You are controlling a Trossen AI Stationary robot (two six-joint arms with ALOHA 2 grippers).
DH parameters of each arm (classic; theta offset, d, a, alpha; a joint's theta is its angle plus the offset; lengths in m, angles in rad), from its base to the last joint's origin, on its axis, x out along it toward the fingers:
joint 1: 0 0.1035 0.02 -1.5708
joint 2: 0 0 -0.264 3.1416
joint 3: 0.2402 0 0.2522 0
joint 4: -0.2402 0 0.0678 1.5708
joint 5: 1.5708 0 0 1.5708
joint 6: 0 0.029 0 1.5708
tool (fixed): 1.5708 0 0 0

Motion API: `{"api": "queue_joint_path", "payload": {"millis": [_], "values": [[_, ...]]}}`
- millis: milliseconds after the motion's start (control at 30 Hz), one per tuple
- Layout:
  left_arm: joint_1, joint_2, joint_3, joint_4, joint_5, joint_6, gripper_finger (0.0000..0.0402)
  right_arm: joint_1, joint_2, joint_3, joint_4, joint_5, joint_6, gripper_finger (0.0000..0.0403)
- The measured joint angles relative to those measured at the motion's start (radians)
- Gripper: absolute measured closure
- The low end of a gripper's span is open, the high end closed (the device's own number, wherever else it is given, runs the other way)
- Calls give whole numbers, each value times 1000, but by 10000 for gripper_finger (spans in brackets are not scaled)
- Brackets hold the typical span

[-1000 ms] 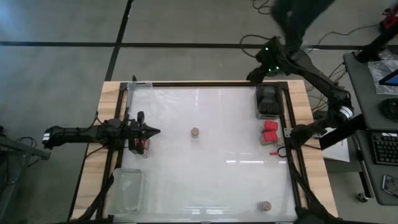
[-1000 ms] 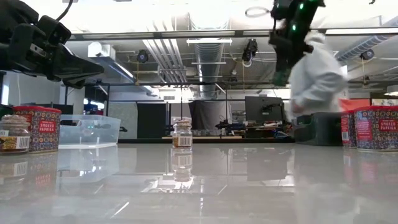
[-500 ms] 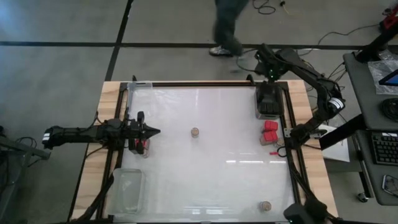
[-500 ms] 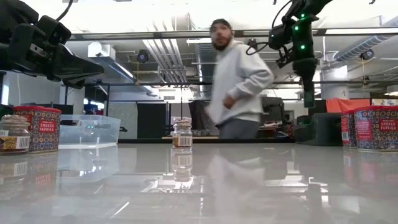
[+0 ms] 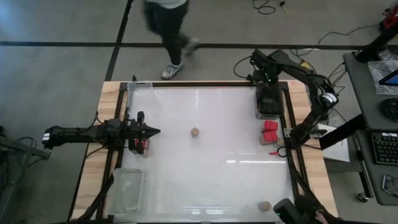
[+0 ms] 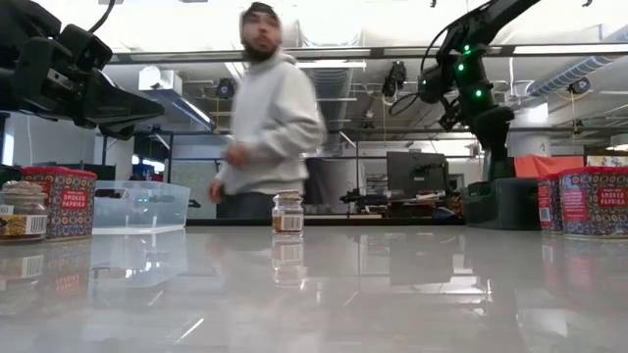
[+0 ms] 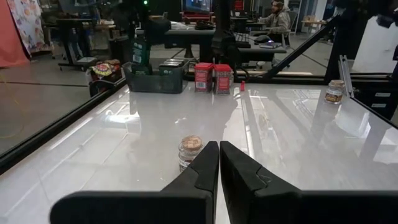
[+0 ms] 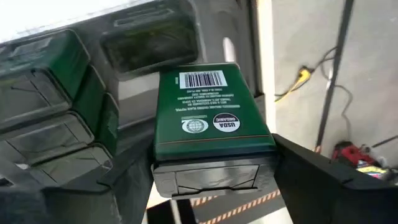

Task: Sort spices by type
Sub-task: Put the black seasoning can into the black bin

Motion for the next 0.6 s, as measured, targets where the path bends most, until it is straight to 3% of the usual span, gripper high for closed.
{"api": "queue_joint_path", "payload": {"millis": [200,433,600], "values": [[0,0,0,0,0,0,401,-9,16,-63,0,-23,6,139],[0,0,0,0,0,0,401,-8,0,-128,84,-23,-42,117],[0,0,0,0,0,0,401,-8,12,-133,109,-22,-34,139]]}}
